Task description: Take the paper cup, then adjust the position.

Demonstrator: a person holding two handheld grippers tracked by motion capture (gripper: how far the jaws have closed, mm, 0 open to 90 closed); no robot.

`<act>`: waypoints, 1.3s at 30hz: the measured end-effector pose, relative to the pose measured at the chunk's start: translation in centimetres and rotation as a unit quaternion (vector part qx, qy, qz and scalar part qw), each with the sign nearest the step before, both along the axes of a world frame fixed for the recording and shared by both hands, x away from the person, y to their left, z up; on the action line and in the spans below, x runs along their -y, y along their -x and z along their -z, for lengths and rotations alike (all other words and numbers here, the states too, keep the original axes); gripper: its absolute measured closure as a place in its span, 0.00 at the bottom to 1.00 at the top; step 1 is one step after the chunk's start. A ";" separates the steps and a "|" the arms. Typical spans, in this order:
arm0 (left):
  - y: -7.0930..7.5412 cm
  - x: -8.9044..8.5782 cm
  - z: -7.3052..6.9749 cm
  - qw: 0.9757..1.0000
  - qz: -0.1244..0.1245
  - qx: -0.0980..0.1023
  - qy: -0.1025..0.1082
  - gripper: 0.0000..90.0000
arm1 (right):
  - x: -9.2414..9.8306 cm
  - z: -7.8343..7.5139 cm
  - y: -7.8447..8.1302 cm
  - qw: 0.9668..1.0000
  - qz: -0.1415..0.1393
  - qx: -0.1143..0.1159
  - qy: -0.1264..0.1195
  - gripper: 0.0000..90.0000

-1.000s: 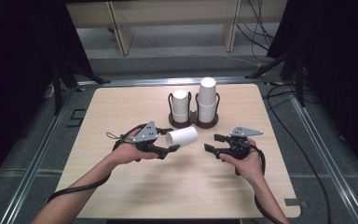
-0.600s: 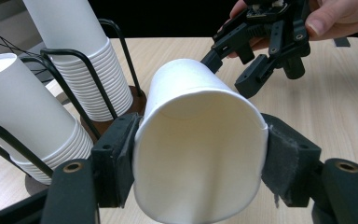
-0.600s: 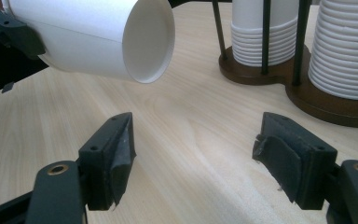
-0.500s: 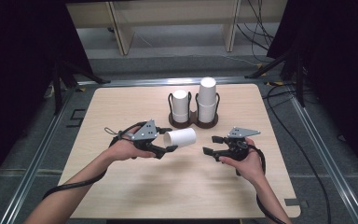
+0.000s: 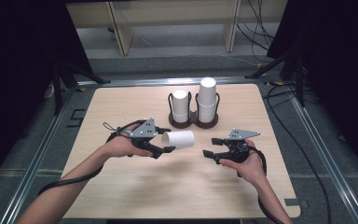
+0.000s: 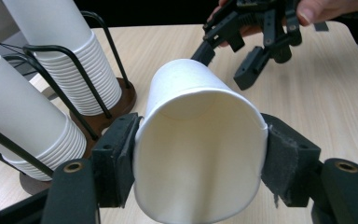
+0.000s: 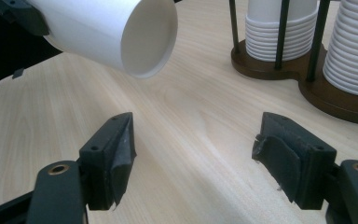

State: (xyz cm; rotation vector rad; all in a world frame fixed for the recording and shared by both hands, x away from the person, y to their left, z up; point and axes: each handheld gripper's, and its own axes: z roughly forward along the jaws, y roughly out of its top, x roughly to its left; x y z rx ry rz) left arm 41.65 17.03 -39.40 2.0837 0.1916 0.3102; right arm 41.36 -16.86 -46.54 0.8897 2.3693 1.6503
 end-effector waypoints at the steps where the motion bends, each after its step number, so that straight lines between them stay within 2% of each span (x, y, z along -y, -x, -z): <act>1: 0.0 0.0 0.0 1.000 0.002 -0.002 0.000 0.38 | -0.1 0.0 0.2 1.000 0.000 -0.012 -0.009 0.31; 2: -0.1 0.0 -0.1 1.000 0.004 -0.004 -0.001 0.38 | -0.1 0.0 0.3 1.000 -0.001 -0.022 -0.010 0.31; 3: -0.1 -0.1 -0.2 1.000 0.009 -0.005 -0.007 0.38 | 0.0 0.1 0.1 1.000 -0.001 -0.005 -0.005 0.31; 4: -0.2 0.0 -0.2 1.000 0.010 -0.005 -0.009 0.38 | 0.1 0.1 0.1 1.000 0.000 -0.003 0.005 0.31; 9: -0.5 0.2 -0.4 1.000 0.020 -0.006 -0.019 0.38 | 0.4 0.1 0.1 1.000 0.002 -0.004 0.005 0.31; 10: -0.6 0.3 -0.5 0.999 0.026 -0.009 -0.022 0.38 | 0.4 0.1 0.2 1.000 0.002 -0.010 0.000 0.31; 11: -0.6 0.3 -0.6 0.999 0.027 -0.006 -0.024 0.38 | 0.5 0.0 0.2 1.000 0.004 -0.011 0.000 0.31; 12: -0.5 0.3 -0.7 0.999 0.025 -0.006 -0.027 0.38 | 0.6 0.0 0.2 1.000 0.004 -0.002 0.000 0.31; 13: -0.5 0.4 -0.8 0.999 0.025 -0.006 -0.027 0.38 | 0.7 -0.2 0.4 1.000 0.014 -0.008 -0.002 0.31; 14: -0.5 0.4 -0.9 0.999 0.026 -0.005 -0.026 0.38 | 0.8 -0.2 0.4 1.000 0.010 -0.002 -0.008 0.31; 19: -0.4 0.5 -1.1 0.999 0.028 -0.008 -0.033 0.38 | 1.1 -0.5 0.6 1.000 0.014 0.004 -0.004 0.31; 22: -0.3 0.6 -1.0 0.999 0.028 -0.006 -0.037 0.38 | 1.1 -0.5 0.9 1.000 0.017 -0.012 -0.013 0.31; 23: -0.2 0.6 -1.0 0.999 0.030 -0.007 -0.038 0.38 | 1.2 -0.4 0.8 1.000 0.016 0.004 -0.006 0.31; 25: -0.1 0.5 -1.1 0.999 0.029 -0.007 -0.042 0.38 | 1.1 -0.4 0.9 1.000 0.017 -0.006 -0.005 0.31; 26: 0.0 0.5 -1.1 0.999 0.029 -0.009 -0.042 0.38 | 1.0 -0.2 0.8 1.000 0.014 -0.007 -0.015 0.31; 27: 0.0 0.4 -1.1 0.999 0.029 -0.010 -0.045 0.38 | 1.0 -0.2 0.7 1.000 0.009 0.001 -0.005 0.31; 29: 0.0 0.3 -1.0 0.999 0.028 -0.007 -0.047 0.38 | 0.9 -0.2 0.7 1.000 0.001 -0.003 -0.002 0.31; 32: -0.2 0.2 -0.9 0.998 0.027 -0.013 -0.050 0.38 | 0.8 0.1 0.5 1.000 -0.007 -0.002 0.003 0.30; 33: -0.2 0.2 -0.9 0.998 0.027 -0.013 -0.053 0.38 | 1.0 0.1 0.5 1.000 -0.003 -0.005 0.013 0.30; 36: -0.2 0.2 -1.0 0.997 0.033 -0.015 -0.061 0.38 | 1.0 0.4 0.3 1.000 -0.008 -0.006 0.007 0.30; 37: -0.2 0.3 -1.0 0.998 0.034 -0.015 -0.059 0.38 | 0.9 0.4 0.5 1.000 -0.007 -0.015 0.001 0.30; 38: -0.2 0.4 -1.1 0.997 0.038 -0.016 -0.067 0.38 | 1.0 0.5 0.4 1.000 -0.011 -0.007 0.007 0.30; 39: -0.2 0.5 -1.0 0.997 0.037 -0.016 -0.065 0.38 | 1.1 0.5 0.5 1.000 -0.013 -0.009 0.015 0.30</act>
